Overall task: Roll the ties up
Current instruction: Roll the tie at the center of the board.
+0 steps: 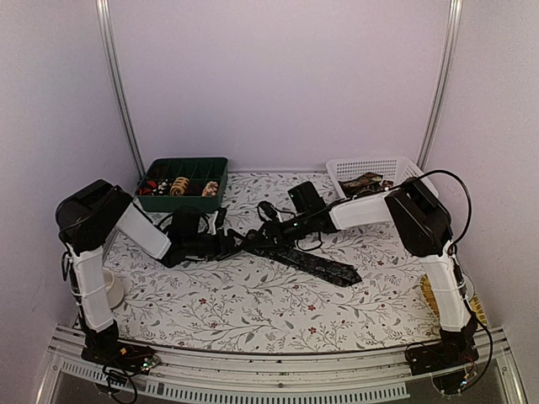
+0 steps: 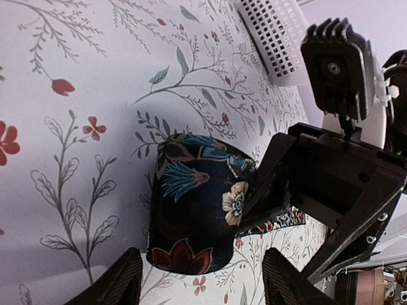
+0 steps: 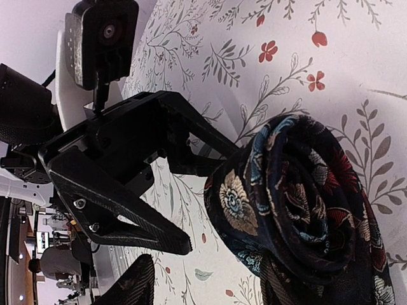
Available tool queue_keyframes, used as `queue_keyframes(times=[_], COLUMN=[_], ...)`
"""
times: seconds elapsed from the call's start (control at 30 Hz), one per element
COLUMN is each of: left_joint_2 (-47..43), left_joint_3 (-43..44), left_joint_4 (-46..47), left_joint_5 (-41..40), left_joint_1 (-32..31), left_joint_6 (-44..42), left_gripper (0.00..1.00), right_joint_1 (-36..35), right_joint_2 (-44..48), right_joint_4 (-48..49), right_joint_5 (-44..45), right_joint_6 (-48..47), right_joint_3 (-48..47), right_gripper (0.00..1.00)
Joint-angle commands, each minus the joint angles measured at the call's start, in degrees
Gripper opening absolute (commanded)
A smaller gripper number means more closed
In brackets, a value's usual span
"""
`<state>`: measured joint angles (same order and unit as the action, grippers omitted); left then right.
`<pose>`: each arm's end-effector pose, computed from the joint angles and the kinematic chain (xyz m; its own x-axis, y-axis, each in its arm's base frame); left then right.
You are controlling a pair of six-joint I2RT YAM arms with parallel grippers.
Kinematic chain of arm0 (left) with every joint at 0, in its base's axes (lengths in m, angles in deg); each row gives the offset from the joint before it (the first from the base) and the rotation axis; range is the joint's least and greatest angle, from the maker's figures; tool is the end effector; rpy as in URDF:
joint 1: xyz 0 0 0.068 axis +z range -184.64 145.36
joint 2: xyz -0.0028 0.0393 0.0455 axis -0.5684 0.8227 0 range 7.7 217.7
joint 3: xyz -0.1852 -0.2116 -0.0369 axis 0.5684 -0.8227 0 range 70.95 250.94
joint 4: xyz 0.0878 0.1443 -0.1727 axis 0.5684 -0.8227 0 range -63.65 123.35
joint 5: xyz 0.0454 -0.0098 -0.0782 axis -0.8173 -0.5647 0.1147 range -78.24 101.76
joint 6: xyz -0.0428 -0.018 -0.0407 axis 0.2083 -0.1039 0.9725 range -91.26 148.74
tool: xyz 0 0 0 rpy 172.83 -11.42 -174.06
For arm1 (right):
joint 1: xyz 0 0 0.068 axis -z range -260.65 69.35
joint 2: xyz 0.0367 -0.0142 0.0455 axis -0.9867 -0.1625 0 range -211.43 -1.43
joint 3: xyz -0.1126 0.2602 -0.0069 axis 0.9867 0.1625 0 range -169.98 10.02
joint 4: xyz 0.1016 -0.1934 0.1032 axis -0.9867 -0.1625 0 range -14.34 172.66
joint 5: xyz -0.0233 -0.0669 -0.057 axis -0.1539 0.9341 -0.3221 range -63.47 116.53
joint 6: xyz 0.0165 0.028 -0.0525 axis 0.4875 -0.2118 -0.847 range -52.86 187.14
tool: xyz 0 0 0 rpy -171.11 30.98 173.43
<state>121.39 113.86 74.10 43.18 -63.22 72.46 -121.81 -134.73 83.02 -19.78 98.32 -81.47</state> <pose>0.3041 -0.1932 0.1171 -0.8736 -0.1958 -0.4456 0.2779 0.5509 -0.7869 0.3504 0.3512 0.1391 -0.8730 -0.2882 -0.3935 -0.4800 0.3652 0.7976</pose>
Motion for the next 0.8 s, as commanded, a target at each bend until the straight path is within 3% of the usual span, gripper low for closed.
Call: queue_keyframes(times=[0.0,0.47,0.77], left_joint_2=[1.2,0.2,5.2], left_joint_3=[-1.1,-1.2,3.7], left_joint_4=[3.2,3.4,5.3], left_joint_5=[-1.5,-9.7,-3.3], left_joint_1=[0.6,0.5,0.5], left_joint_6=[0.9,-4.0,-5.2], left_gripper=[0.65,0.68,0.69], right_joint_1=[0.7,1.2,1.7], right_joint_2=[-5.6,-5.7,-6.1], right_joint_4=[0.0,0.4,0.8], right_joint_5=[0.5,0.0,-0.5], right_joint_6=[0.5,1.1,1.5], right_joint_3=[1.1,0.5,0.2], right_gripper=[0.56,0.56,0.55])
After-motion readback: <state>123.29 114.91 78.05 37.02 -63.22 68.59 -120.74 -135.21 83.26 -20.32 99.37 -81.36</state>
